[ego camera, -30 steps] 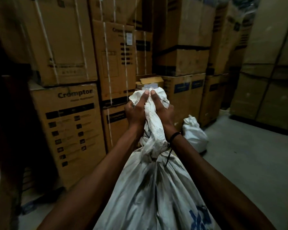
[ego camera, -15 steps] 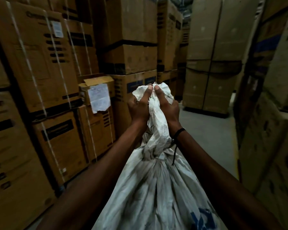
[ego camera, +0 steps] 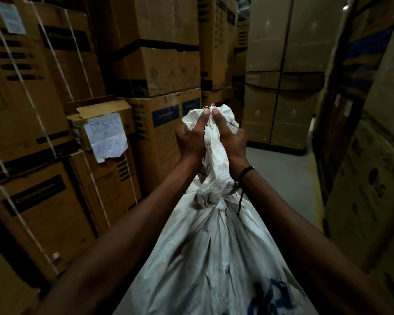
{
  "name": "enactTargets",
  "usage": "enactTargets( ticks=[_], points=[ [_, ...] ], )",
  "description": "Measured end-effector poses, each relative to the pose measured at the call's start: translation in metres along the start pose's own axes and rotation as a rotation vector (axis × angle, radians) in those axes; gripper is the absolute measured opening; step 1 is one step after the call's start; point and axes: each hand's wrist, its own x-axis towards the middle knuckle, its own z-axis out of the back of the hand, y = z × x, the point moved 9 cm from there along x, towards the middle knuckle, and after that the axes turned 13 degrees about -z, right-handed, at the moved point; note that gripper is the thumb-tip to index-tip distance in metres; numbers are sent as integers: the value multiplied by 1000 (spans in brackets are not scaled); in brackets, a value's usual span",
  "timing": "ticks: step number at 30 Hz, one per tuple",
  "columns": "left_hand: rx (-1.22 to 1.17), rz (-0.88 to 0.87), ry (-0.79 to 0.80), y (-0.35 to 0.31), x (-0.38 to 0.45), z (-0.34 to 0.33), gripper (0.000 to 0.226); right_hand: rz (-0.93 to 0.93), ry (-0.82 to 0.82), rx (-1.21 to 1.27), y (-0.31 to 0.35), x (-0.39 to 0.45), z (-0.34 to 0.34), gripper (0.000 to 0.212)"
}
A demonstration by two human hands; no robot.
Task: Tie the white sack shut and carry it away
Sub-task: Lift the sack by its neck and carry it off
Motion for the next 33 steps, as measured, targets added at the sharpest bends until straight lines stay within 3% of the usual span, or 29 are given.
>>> enactTargets(
  ticks=[4,14,17,21,24,29,33],
  points=[
    [48,22,-31,74,30,-6,31,-6,46,8,-27,71,-4,51],
    [196,12,-151,208,122,0,8,-90,226,-2,-82,241,-61,47],
    [240,19,-222,238,149,20,18,-90,302,14,-98,279,-96,40],
    [317,13,-318,279,185,58,27,-90,403,30,-123,326,-146,48],
    [318,-8,-378,315,208,87,33,-106,461,90,-153,361,-186,39],
    [346,-27,-420,379,244,145,23,-136,505,58,-207,412,-247,45],
    [374,-51,-415,424,276,185,16,-195,546,30,-249,453,-296,38]
  ],
)
